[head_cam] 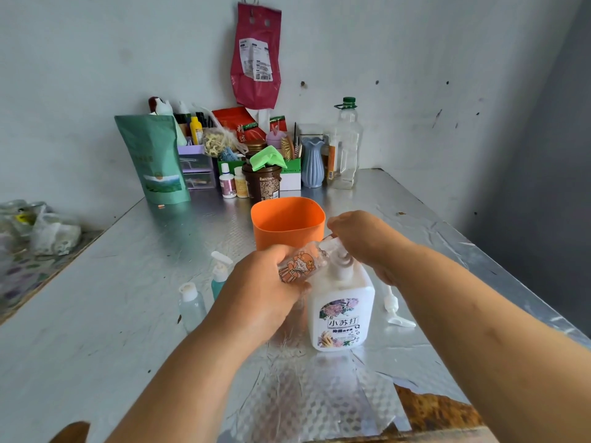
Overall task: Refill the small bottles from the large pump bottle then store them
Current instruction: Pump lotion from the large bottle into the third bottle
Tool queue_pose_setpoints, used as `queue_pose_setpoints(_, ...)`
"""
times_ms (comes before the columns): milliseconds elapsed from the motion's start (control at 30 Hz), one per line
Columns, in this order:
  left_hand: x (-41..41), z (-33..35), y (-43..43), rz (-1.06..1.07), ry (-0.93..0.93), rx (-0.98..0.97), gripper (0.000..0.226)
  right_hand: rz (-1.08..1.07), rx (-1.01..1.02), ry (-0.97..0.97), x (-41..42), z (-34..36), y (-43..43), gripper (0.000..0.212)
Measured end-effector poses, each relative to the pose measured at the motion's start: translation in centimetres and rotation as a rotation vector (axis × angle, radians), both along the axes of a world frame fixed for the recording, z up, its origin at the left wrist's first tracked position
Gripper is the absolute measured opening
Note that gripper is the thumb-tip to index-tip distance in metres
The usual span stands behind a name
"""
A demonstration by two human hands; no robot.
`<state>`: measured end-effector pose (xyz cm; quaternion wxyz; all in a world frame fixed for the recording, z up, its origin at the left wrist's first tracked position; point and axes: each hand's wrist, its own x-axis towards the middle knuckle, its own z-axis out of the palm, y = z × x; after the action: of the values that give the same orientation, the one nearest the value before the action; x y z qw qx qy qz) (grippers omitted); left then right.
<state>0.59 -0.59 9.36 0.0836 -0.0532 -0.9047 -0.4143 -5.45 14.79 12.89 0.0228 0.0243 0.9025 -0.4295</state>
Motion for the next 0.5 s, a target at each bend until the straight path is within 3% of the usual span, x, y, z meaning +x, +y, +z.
queue_pose_setpoints(167,0.0,-0.2,-0.1,-0.01,-0.001,0.021,0.032,0.042,0.199,0.053,0.0,0.2,0.0,0.03)
queue_pose_setpoints(267,-0.1,-0.4,-0.1,-0.011,-0.01,0.028,0.033,0.03,0.084,0.033,-0.3,-0.3,0.0,0.035)
queue_pose_setpoints(500,-0.3,-1.0,0.0,0.0,-0.032,0.026,0.032,0.046,0.153,0.008,-0.6,-0.9,-0.1,0.034)
